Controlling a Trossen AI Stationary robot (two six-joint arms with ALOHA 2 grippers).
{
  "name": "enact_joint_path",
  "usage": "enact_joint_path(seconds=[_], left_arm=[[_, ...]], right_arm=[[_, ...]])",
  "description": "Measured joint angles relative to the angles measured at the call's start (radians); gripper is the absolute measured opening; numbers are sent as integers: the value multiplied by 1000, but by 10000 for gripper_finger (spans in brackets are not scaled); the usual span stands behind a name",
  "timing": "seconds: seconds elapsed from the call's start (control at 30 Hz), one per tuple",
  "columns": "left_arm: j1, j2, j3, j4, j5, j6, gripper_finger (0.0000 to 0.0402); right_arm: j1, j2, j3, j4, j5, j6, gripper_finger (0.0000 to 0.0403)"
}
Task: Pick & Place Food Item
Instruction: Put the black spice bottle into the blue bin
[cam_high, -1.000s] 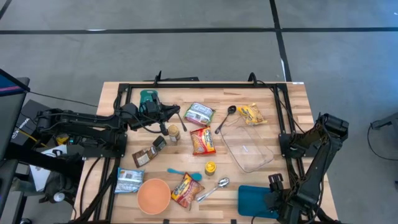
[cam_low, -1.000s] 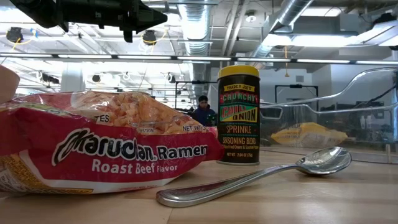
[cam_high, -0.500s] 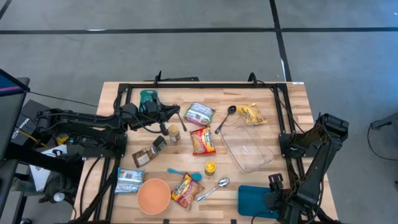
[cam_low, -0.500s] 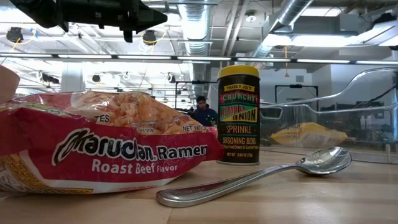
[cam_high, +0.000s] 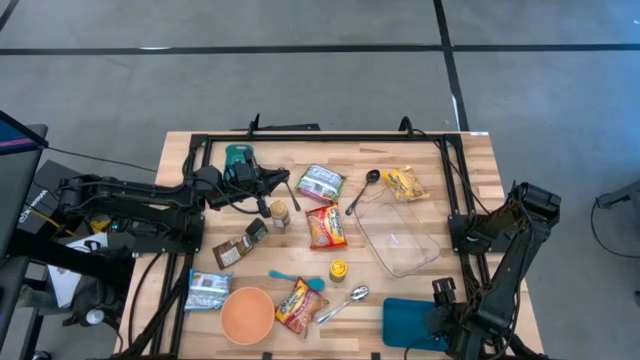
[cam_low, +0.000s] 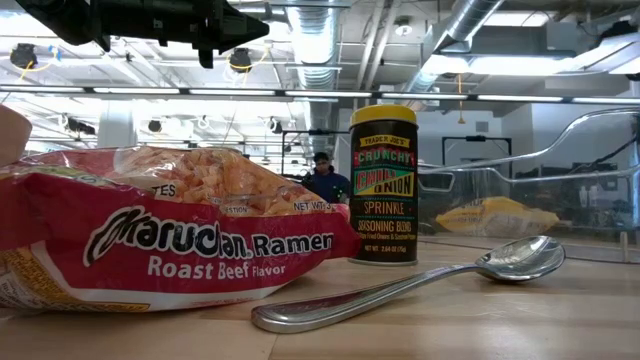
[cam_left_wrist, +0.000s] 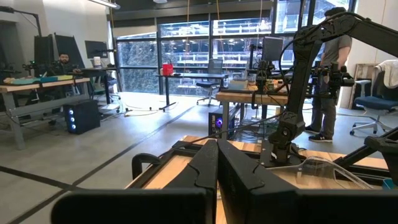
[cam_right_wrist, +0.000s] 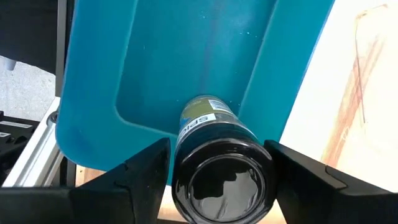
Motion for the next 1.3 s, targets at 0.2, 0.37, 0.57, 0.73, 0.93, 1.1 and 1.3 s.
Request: enact_joint_path(seconds=[0.2, 0.37, 0.57, 0.73, 0.93, 1.1, 1.3], left_arm=[[0, 0, 0, 0, 0, 0, 0], [0, 0, 0, 0, 0, 0, 0], [0, 0, 0, 0, 0, 0, 0], [0, 0, 0, 0, 0, 0, 0], [0, 0, 0, 0, 0, 0, 0], [0, 0, 0, 0, 0, 0, 0], [0, 0, 0, 0, 0, 0, 0]], right_arm=[[0, 0, 0, 0, 2, 0, 250], [0, 0, 0, -4, 5, 0, 250], [0, 0, 0, -8, 7, 1, 250], [0, 0, 0, -8, 7, 1, 250], [0, 0, 0, -8, 23, 2, 251], [0, 0, 0, -13, 30, 4, 259], [0, 0, 0, -16, 30, 12, 312]])
